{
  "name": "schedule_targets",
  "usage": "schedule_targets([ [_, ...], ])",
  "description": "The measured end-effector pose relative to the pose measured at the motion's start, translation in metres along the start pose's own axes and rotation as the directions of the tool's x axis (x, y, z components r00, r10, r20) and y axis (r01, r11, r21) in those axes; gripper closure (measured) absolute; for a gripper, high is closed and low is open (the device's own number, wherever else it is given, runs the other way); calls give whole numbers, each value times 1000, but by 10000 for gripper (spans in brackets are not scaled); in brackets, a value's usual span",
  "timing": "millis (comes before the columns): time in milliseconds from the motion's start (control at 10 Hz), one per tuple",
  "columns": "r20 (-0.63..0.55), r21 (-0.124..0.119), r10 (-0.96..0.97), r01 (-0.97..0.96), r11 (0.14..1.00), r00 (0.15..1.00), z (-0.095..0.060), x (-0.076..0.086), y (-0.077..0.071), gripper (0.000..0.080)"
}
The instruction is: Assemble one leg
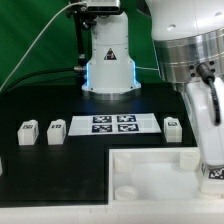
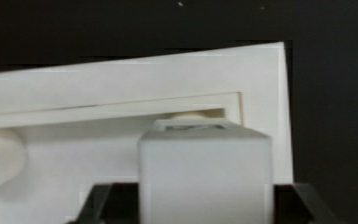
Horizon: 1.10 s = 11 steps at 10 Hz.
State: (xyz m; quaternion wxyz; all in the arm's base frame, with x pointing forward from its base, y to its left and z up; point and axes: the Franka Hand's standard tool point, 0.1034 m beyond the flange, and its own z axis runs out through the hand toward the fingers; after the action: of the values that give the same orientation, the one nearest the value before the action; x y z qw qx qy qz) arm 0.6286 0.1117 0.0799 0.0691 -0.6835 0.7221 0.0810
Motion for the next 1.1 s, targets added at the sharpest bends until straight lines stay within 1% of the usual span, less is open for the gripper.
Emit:
schedule_targets([
  [100,-7,-5,-105,105,994,994,2,0,1,488],
  [200,-19,-16,-263,263,965,965,5,-3,4,300],
  [300,-39,-32,-491,490,871,870,6,-4,4,186],
  [400,-48,-33,-613,612,790,789,6,-6,3,186],
  [500,-43,-36,-677,676,736,735,6,-6,3,161],
  [600,-39,-41,-760,759,650,649,6,-5,3,152],
  [700,-37,-56,-856,854,517,516,6,-5,3,152],
  [800,-32,-85,-951,947,310,308,6,-4,3,152],
  [900,-17,-91,-987,982,163,162,5,-4,2,151],
  [1000,-8,-94,-996,992,87,87,4,-5,1,151],
  [1100,-8,-91,-995,991,97,97,5,-5,1,160],
])
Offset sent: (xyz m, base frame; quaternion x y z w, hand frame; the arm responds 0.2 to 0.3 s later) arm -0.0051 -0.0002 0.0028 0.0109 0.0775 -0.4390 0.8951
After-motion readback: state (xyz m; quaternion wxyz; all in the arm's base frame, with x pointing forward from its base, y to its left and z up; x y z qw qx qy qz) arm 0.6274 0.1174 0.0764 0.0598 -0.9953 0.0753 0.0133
